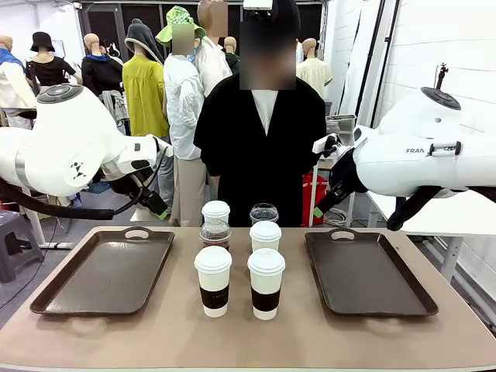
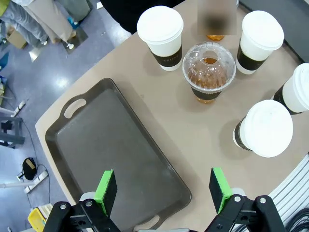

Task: Distribute the coffee onto the tray.
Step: Pick up one iced Americano and place it on the right Handle tray.

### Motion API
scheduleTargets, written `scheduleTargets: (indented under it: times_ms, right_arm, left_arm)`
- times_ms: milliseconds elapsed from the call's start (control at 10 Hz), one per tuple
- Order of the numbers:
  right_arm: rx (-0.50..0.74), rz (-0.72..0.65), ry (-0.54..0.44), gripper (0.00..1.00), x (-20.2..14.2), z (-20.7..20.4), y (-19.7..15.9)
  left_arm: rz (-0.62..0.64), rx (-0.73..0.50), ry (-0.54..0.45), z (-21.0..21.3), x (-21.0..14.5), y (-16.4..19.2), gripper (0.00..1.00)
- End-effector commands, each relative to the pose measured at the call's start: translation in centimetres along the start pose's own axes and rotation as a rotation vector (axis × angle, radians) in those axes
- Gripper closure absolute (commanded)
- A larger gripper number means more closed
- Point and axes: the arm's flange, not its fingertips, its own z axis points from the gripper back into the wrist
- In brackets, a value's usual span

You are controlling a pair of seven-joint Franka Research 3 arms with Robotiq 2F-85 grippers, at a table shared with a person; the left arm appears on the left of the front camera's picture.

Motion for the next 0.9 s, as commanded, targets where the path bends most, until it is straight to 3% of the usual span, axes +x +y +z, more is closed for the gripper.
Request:
scheduleTargets:
  times_ms: [0, 500, 800]
  right_arm:
    - [0.102, 0.031, -0.103, 0.0, -1.2, 1.4, -1.3]
    - [0.216, 0.107, -0.269, 0.0, -4.4, 3.8, -4.2]
    - [0.291, 0.155, -0.357, 0.0, -7.1, 3.5, -5.0]
  left_arm:
    - [-0.067, -0.092, -0.065, 1.1, -1.0, 0.7, 0.0]
    - [-0.206, -0.288, -0.255, 2.2, -3.0, 3.0, 0.0]
    - [-0.17, -0.336, -0.34, 1.6, -4.2, 3.5, 0.0]
